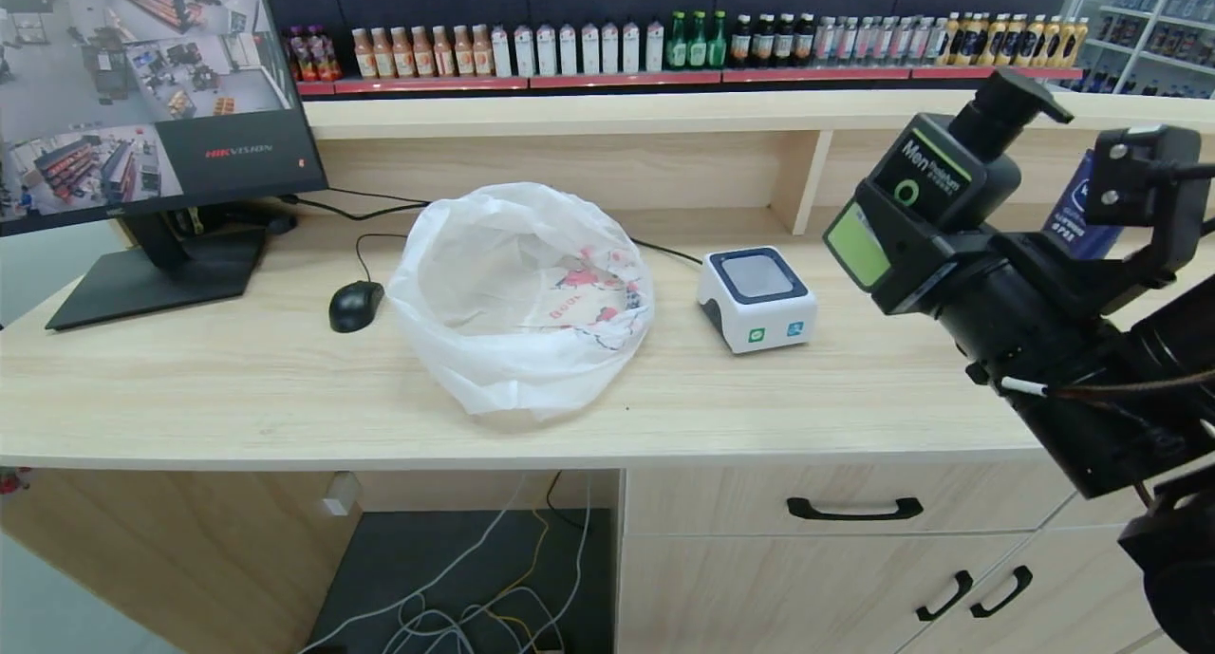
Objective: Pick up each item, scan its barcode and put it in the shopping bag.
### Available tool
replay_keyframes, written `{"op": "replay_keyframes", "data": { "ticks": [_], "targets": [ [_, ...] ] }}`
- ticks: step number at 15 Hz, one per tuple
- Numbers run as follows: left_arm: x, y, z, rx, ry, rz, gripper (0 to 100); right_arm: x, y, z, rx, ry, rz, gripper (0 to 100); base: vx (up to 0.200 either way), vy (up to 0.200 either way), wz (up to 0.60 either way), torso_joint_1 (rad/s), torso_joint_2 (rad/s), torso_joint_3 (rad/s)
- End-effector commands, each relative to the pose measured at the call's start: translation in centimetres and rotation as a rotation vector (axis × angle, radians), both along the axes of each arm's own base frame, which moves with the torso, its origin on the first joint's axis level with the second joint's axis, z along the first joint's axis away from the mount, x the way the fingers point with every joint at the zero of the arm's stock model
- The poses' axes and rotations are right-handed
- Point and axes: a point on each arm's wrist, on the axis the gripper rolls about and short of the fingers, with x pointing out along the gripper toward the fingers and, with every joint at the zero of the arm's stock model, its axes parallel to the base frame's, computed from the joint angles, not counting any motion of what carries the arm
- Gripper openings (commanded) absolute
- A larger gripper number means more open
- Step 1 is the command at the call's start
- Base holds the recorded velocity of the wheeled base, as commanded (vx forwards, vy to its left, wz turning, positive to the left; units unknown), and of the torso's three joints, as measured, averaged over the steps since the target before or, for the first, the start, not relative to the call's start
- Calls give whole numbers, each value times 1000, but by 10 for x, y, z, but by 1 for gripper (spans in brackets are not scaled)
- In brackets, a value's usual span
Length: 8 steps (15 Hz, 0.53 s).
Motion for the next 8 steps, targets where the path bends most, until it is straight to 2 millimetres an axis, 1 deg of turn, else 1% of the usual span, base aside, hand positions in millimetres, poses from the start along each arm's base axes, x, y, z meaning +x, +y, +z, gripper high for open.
{"op": "replay_keyframes", "data": {
  "ticks": [1,2,3,5,8],
  "targets": [
    [0,0,0,-1,-1,1,100,13,16,7,40,-11,34,0,0,0,0,0,0,0],
    [0,0,0,-1,-1,1,100,17,19,7,48,-4,36,0,0,0,0,0,0,0],
    [0,0,0,-2,-1,1,100,26,24,10,83,19,51,0,0,0,0,0,0,0],
    [0,0,0,-1,-1,1,100,39,31,12,123,61,84,0,0,0,0,0,0,0],
    [0,0,0,-2,-1,1,100,56,44,25,229,115,174,0,0,0,0,0,0,0]
  ]
}}
